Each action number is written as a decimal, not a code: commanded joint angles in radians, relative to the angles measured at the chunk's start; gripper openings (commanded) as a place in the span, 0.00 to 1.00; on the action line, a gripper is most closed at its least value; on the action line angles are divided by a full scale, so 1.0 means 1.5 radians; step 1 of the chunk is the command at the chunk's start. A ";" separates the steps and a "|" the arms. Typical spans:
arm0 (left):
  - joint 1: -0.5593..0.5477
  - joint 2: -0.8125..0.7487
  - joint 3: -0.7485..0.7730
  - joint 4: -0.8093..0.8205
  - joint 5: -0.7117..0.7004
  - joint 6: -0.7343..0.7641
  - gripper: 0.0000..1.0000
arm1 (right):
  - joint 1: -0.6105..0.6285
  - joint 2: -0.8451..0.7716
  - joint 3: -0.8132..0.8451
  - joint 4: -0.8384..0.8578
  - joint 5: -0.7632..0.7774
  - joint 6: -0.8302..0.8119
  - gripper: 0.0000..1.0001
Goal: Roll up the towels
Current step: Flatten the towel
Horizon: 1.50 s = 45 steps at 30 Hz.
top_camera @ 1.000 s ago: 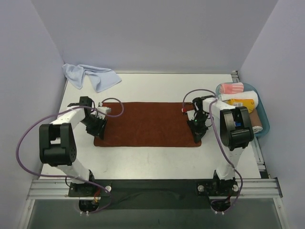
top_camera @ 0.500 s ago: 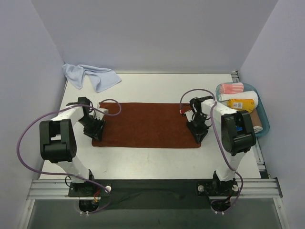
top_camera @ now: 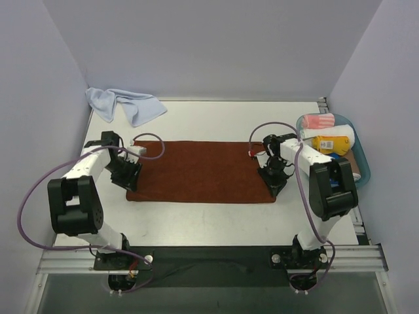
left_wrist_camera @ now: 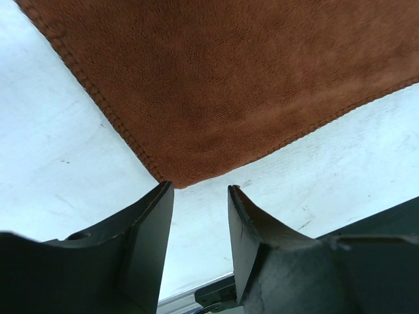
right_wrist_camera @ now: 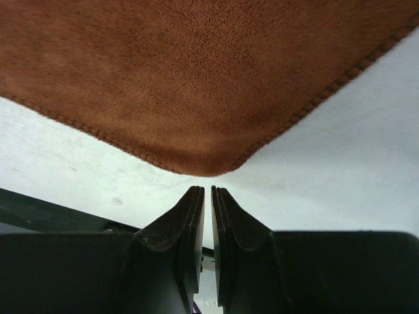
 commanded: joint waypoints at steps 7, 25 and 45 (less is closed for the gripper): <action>0.032 0.079 -0.056 0.058 -0.061 0.041 0.42 | 0.003 0.077 -0.052 0.008 0.043 -0.004 0.12; 0.033 -0.048 -0.047 -0.020 0.055 0.069 0.39 | 0.026 0.040 -0.076 0.001 0.053 -0.004 0.16; 0.001 0.046 -0.127 0.071 -0.059 0.071 0.31 | 0.029 0.078 -0.072 -0.006 0.051 -0.016 0.15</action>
